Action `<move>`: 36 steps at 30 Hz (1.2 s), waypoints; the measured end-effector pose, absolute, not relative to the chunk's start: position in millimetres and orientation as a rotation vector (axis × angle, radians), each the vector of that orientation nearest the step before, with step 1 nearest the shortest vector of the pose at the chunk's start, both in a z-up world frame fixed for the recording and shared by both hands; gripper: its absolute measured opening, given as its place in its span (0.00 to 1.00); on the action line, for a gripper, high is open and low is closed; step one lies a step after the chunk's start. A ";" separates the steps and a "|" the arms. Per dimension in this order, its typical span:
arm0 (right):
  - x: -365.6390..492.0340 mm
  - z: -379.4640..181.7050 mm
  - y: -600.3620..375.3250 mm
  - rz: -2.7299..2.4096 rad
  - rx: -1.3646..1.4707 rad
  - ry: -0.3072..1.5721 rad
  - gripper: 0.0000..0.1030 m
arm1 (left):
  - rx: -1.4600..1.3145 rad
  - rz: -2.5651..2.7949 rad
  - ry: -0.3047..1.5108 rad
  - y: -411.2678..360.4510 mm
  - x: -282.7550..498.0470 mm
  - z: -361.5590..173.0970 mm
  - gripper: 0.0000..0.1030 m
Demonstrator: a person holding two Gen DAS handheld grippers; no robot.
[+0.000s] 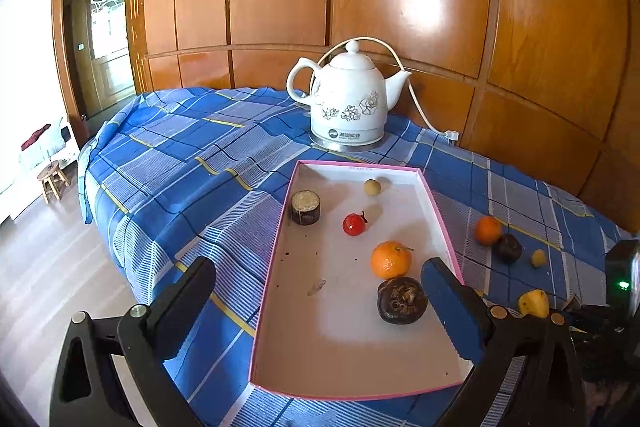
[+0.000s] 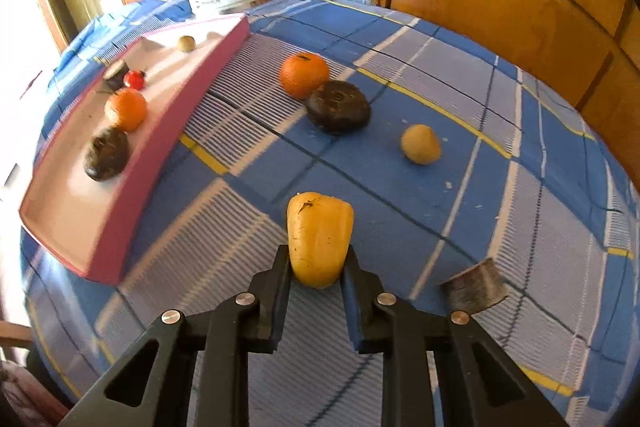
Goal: Organize fruits
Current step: 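Carry the yellow pepper into the tray and open the right gripper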
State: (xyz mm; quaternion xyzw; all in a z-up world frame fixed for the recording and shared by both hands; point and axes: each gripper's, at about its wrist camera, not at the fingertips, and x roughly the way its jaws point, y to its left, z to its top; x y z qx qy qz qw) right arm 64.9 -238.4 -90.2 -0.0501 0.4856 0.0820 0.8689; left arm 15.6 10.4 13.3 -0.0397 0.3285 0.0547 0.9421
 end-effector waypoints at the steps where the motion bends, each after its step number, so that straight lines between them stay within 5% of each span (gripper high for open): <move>1: 64.5 -87.0 -234.3 0.184 -0.095 1.009 0.23 | -0.084 0.112 0.670 11.6 15.0 13.3 1.00; 19: 99.6 -37.1 -143.3 0.380 -0.079 0.930 0.23 | -0.125 0.101 0.685 21.7 13.4 11.1 1.00; 36: 170.5 -62.8 -94.5 0.393 -0.049 1.024 0.28 | -0.139 0.095 0.727 30.8 17.2 -0.4 1.00</move>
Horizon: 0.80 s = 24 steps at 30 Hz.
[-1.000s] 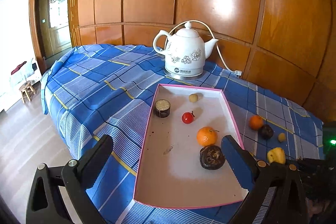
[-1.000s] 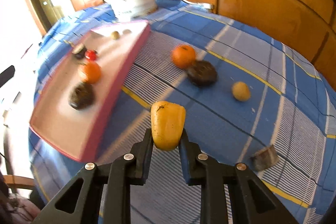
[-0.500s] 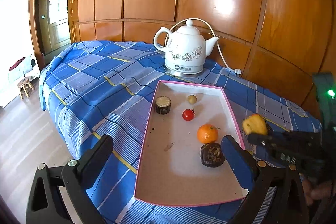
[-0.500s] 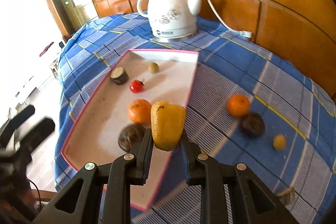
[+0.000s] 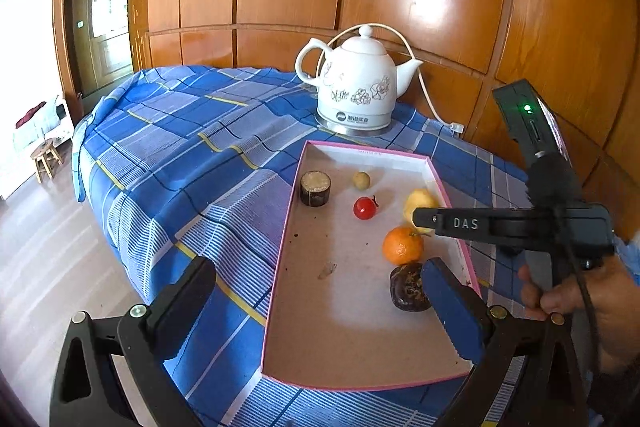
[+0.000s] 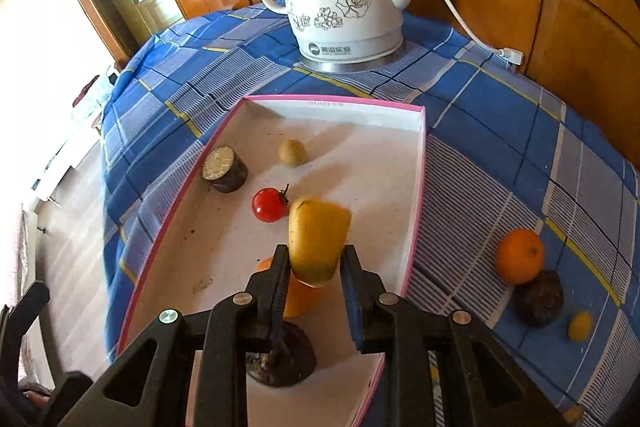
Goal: Organize fruits
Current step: 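Carry the yellow pepper into the tray and open the right gripper, then move both grippers back toward the loose fruit cluster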
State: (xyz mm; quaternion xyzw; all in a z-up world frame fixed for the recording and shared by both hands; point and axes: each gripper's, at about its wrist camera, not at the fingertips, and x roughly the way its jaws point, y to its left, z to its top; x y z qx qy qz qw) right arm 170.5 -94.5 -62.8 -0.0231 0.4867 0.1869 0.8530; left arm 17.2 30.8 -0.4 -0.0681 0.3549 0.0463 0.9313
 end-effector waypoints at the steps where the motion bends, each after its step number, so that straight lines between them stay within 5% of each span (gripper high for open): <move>1: 170.3 -64.3 -96.0 0.397 -0.036 1.028 0.30 | -0.140 0.096 0.730 31.5 17.7 -1.5 1.00; 24: 84.1 -45.7 -156.2 0.351 -0.048 0.951 0.34 | -0.155 0.016 0.738 20.9 13.8 1.0 1.00</move>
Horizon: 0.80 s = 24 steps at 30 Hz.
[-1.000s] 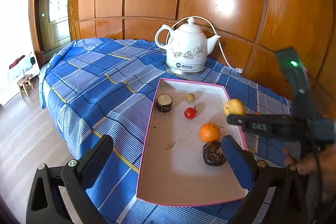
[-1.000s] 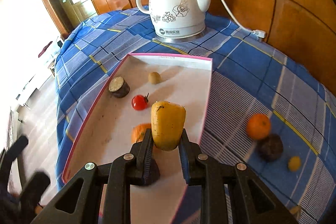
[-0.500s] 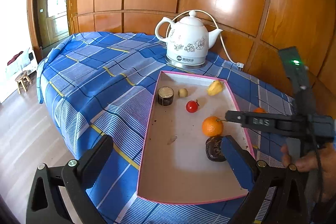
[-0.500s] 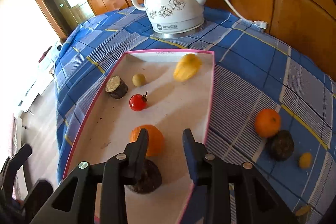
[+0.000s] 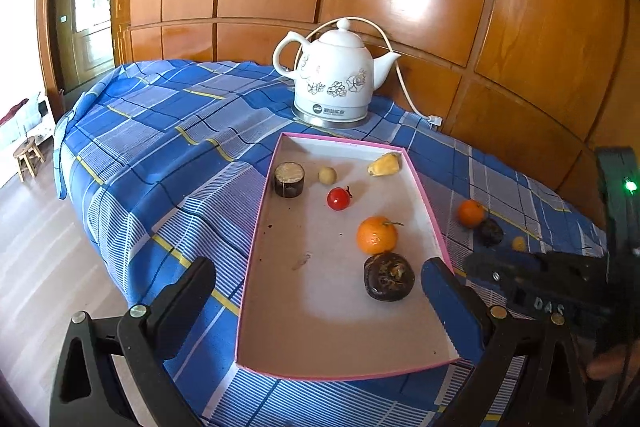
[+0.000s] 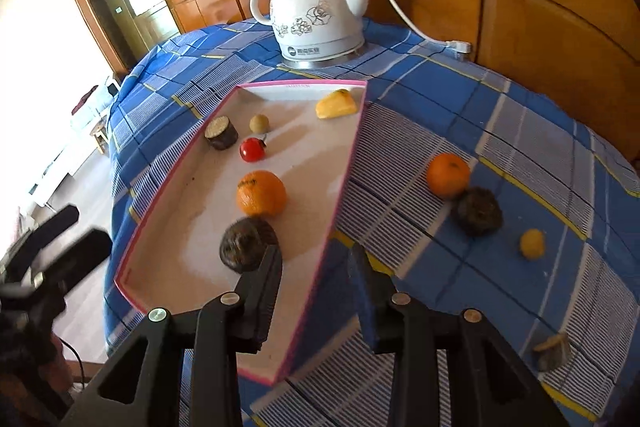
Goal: Organize fruits
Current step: 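Move both grippers back toward the loose fruit cluster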
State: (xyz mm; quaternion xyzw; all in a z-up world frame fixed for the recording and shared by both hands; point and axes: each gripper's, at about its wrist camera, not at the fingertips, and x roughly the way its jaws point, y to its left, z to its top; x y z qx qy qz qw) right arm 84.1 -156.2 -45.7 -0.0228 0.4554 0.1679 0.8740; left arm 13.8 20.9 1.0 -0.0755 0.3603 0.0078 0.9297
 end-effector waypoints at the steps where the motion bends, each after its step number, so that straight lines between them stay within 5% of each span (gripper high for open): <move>1: 80.3 -46.0 -159.2 0.345 -0.050 0.949 0.34 | -0.151 0.015 0.737 20.0 13.5 1.4 1.00; 24: 51.3 -24.4 -224.3 0.229 -0.065 0.890 0.34 | -0.034 -0.043 0.725 -16.0 7.1 6.1 1.00</move>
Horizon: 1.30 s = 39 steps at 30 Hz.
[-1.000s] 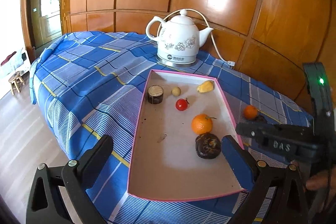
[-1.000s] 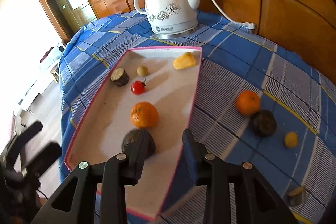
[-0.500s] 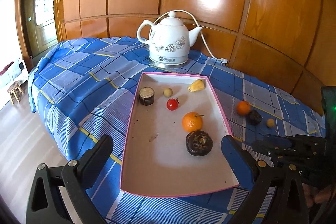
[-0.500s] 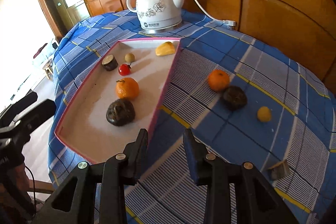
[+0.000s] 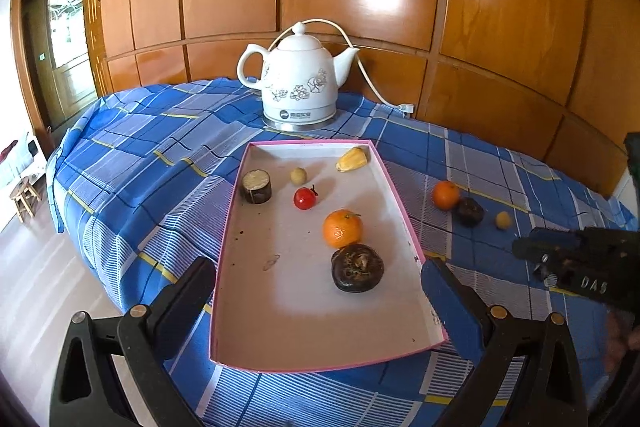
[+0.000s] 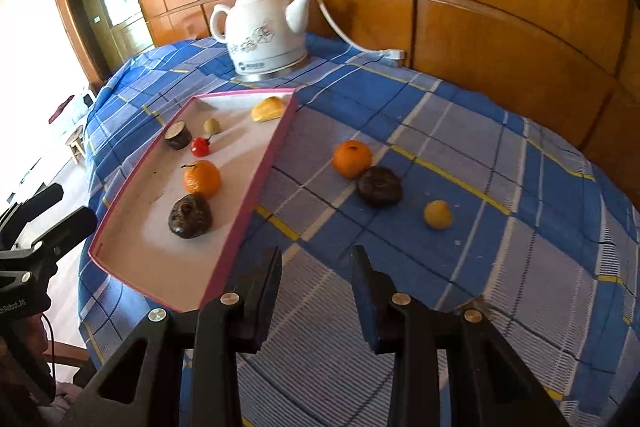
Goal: Organize fruits
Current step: 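Move both grippers back toward the loose fruit cluster, then grasp the orange with the left gripper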
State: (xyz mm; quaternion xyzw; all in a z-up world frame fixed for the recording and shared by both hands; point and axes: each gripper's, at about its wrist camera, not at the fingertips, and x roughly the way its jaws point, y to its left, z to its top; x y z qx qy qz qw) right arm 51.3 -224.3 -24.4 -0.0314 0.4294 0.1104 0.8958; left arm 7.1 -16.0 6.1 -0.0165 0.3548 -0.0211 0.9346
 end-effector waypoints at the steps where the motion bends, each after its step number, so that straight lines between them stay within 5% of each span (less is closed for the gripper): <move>1: 51.1 -22.4 -229.2 0.219 -0.065 0.886 0.34 | -0.031 -0.045 0.726 -16.9 6.9 6.1 1.00; 39: 63.3 -25.2 -392.2 -0.085 0.153 0.889 0.34 | 0.067 -0.192 0.869 -76.2 47.5 -3.7 0.99</move>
